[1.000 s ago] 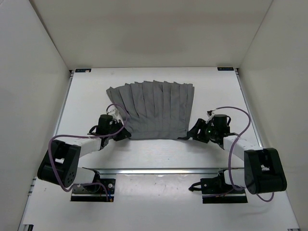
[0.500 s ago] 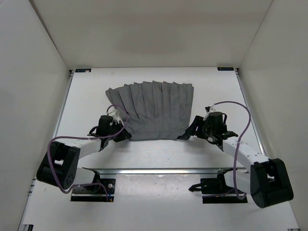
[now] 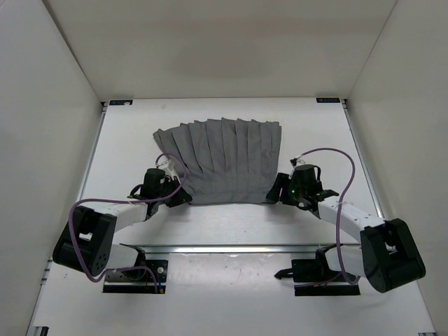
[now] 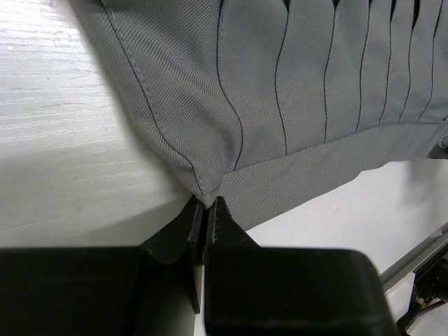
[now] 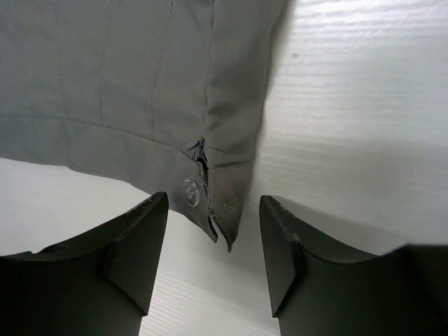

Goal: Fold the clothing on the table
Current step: Fold the skirt

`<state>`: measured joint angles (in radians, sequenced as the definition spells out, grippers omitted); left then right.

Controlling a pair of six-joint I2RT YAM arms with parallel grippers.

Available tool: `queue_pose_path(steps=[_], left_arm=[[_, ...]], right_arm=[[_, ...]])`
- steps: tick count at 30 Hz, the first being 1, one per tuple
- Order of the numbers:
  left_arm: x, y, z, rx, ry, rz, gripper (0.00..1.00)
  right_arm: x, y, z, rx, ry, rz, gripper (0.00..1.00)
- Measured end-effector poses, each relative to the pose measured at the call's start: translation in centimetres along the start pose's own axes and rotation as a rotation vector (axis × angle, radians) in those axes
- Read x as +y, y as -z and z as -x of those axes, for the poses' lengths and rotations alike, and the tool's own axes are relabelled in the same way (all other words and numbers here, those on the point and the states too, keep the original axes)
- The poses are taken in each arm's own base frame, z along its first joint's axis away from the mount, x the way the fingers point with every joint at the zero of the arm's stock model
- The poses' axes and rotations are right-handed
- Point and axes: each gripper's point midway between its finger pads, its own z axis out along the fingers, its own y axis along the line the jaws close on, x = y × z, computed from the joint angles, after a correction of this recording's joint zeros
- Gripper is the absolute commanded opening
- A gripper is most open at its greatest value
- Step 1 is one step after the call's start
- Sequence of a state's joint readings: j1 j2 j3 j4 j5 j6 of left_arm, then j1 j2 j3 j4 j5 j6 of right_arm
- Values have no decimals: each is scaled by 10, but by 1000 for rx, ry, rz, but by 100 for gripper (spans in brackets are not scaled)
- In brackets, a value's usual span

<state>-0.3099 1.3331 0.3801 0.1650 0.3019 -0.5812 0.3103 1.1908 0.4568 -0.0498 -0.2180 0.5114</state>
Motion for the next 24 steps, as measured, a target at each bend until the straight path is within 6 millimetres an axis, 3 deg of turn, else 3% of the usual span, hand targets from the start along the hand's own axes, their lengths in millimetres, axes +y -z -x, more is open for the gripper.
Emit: queue_pose_path(steps=[4,8,11,12,13,17,24], left_arm=[[0,0,-1,-2,3,-1,0],[0,1,-2,-3,5,-4,0],[0,0,-1,-5,4,-5,0],[0,0,-1,-6,3,-6,7],[0,0,-1,-6,3,-6,27],[-4,1,-1,-2,-8,-26,65],[-12,6,0,-15,-51,-51,71]], right_arm=[[1,-7,-14,55,54,-26,49],[4,-13,-14,58,102,-47,43],[0,-15,-11,44,134,-79,14],[-2,-15,-10,40,139,-87,0],[-2,-15,-10,40,143,-90,0],[2,-12,-6,32,145,-64,1],[36,11,30,-93,122,87,0]])
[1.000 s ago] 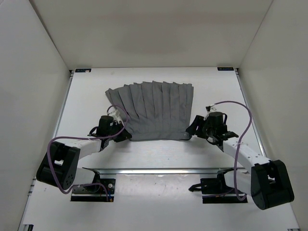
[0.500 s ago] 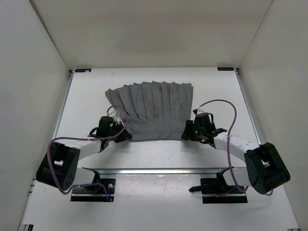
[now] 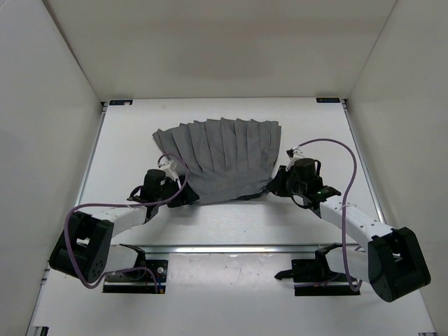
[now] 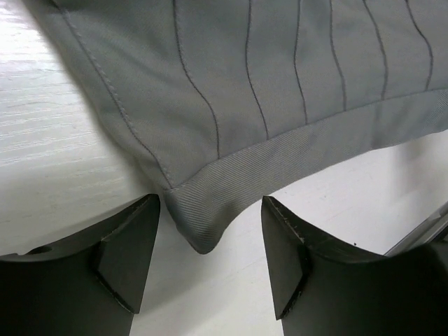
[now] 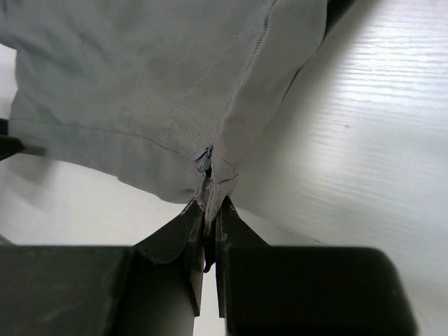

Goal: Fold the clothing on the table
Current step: Fold the skirt

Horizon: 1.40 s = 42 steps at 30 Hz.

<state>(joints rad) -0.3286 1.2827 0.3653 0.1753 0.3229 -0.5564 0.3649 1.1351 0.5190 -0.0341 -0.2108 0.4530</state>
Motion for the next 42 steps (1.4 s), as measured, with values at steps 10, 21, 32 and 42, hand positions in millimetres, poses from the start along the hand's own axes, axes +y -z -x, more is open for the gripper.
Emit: queue_pose_path(steps=[10,21,32,42], left_arm=[[-2,1,-10,-26,15,14,61],[11,-1,-17,-13,49,67,0],[-22,51,-30,1,-20,-31,0],[-33,87,-42,27,70,-58,0]], right_arm=[[8,0,-1,14,-17,41,0],[-2,10,-2,21,-74,54,0],[-3,52,-58,197,-173,100,0],[27,82,-85,327,-160,156,0]])
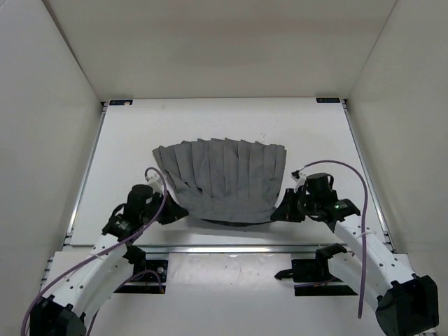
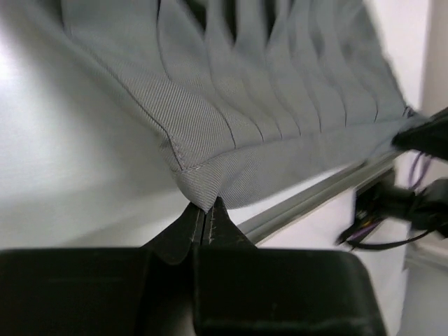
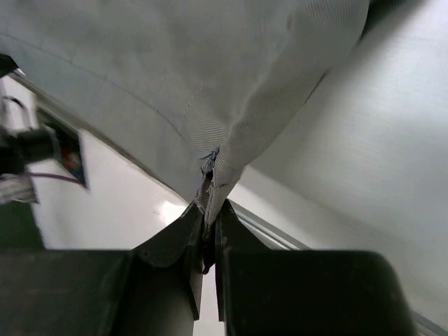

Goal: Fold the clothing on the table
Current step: Fold the skirt

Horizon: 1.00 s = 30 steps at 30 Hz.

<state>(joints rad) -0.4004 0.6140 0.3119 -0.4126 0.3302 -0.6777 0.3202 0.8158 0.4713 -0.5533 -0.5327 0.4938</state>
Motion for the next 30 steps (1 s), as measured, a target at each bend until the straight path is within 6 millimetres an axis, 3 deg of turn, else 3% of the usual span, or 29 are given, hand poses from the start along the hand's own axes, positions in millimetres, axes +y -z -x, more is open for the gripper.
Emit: queue_pose_path(steps=[3,6,10,12,13,14,15,17,20,23,27,30], left_arm=[[-28,9,48,-67,-2,-18,0],[-49,4,102,-132,-19,-34,0],[-44,-37,173,-188,7,-4,0],[-28,-67,201,-178,45,31,9],[-20,-85,218,-175,59,42,30],[-10,-105,234,-175,71,51,38],[-1,-122,247,-172,87,58,40],[17,-155,273,-172,127,52,59],[43,-184,290,-175,202,18,63],[57,-184,286,-165,264,7,64],[49,-161,287,-202,263,-24,63],[33,-137,287,-228,212,-43,66]], right_arm=[[22,19,39,-64,6,38,0],[42,32,105,-170,29,89,0],[39,14,188,-237,42,117,0],[26,-11,221,-227,26,112,0],[18,-24,239,-227,20,109,0],[9,-39,254,-227,16,107,3],[0,-53,269,-228,11,111,8],[-18,-80,296,-237,-7,123,48],[-44,-110,327,-255,-20,112,56],[-52,-117,349,-281,0,91,56],[-48,-97,358,-338,47,69,56],[-42,-73,341,-370,58,42,56]])
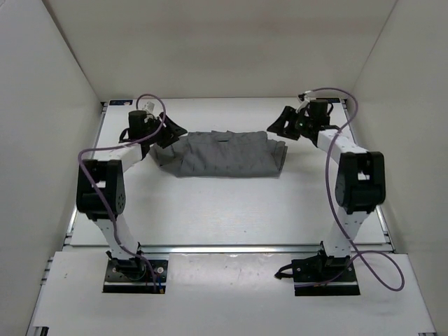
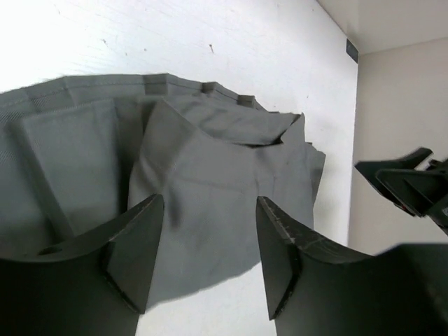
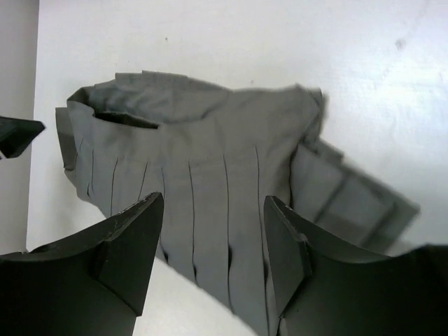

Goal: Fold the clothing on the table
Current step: Fold the skirt

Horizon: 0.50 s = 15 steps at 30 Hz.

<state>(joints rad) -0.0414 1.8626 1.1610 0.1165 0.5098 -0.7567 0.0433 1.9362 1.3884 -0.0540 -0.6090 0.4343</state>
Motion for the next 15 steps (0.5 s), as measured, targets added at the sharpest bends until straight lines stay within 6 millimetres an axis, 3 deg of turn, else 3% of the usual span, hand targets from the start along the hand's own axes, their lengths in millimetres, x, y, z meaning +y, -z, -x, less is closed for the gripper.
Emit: queue_pose_path(steps=[4,7,13,15], left_arm=[[-11,38,-6,-49,-94,28,68],[-2,62,-26,-64,-123,69,66],[61,75,-91,19,-71,222,61],[77,77,-108,46,-51,262,61]], right_arm=[[1,45,-24,-48,-7,-48,56],[-9,69,-59,-62,-51,-92,55],[-24,74,-139,1,-156,-152,54],[-25,72,-156,15,-184,-156,54]])
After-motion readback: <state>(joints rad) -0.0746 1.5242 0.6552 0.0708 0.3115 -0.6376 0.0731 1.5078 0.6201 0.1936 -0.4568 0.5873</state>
